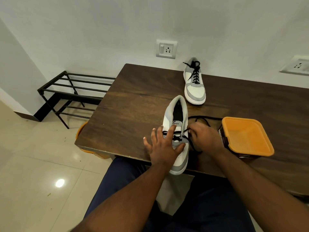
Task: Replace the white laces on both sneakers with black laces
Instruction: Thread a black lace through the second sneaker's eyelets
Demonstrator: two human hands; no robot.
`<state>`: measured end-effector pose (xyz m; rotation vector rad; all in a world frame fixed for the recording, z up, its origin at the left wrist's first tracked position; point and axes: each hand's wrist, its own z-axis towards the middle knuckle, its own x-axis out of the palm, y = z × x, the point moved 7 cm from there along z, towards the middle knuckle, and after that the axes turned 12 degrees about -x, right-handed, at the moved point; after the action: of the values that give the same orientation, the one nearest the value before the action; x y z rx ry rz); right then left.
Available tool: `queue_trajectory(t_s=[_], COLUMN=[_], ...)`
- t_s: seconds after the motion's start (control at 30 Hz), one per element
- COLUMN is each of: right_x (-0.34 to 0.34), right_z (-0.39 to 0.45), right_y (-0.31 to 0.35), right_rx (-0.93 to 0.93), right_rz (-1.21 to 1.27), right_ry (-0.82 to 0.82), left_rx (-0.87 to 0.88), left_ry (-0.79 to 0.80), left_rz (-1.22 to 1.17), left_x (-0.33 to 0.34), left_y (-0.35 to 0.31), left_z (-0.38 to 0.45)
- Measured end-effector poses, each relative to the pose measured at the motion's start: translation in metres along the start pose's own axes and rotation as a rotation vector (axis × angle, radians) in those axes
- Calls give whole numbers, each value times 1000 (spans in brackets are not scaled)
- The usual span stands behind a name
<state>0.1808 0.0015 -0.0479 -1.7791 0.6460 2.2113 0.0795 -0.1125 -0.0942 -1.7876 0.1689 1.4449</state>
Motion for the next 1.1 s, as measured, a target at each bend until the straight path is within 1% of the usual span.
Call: queue_trajectory(t_s=[0.07,0.17,0.23,0.27,0.33,0.4,0.5,0.6,0.67,0.77,0.83,0.93,1.0,1.07,1.1], right_x=[-24,-66,-69,-66,-61,-49,-24,-1,14,28,35,37,29,18,12], right_z=[9,24,32,35,35,29,9,-19,-37,-53,-59,-63,-63,-60,-58], right_y=[-14,-53,-56,-52,-42,-41,-32,-12,0,7,14,27,35,48,56], right_rx=[12,131,121,116,145,200,308,396,452,484,519,601,633,621,612], right_rz=[-171,-358,-405,-384,-246,-38,359,637,724,700,722,782,875,1052,1170], right_ry=[24,-45,-12,-16,-88,-159,-190,-215,-183,-183,-145,-92,-83,-66,-56], left_rx=[3,7,11,11,3,2,10,2,2,12,27,60,15,-47,-101], left_ry=[7,26,30,33,47,41,29,41,25,30,42,-52,-122,-114,-56], left_rz=[6,24,29,31,37,17,-1,-4,-23,-11,-37,-225,-362,-531,-675], left_x=[1,0,0,0,2,3,3,5,2,2,3,-7,-14,-19,-20], left_y=[-1,-2,-2,-1,0,0,0,3,3,2,1,-2,1,9,13], left_z=[0,0,0,0,0,0,0,0,0,-1,-1,-2,-2,-5,-6])
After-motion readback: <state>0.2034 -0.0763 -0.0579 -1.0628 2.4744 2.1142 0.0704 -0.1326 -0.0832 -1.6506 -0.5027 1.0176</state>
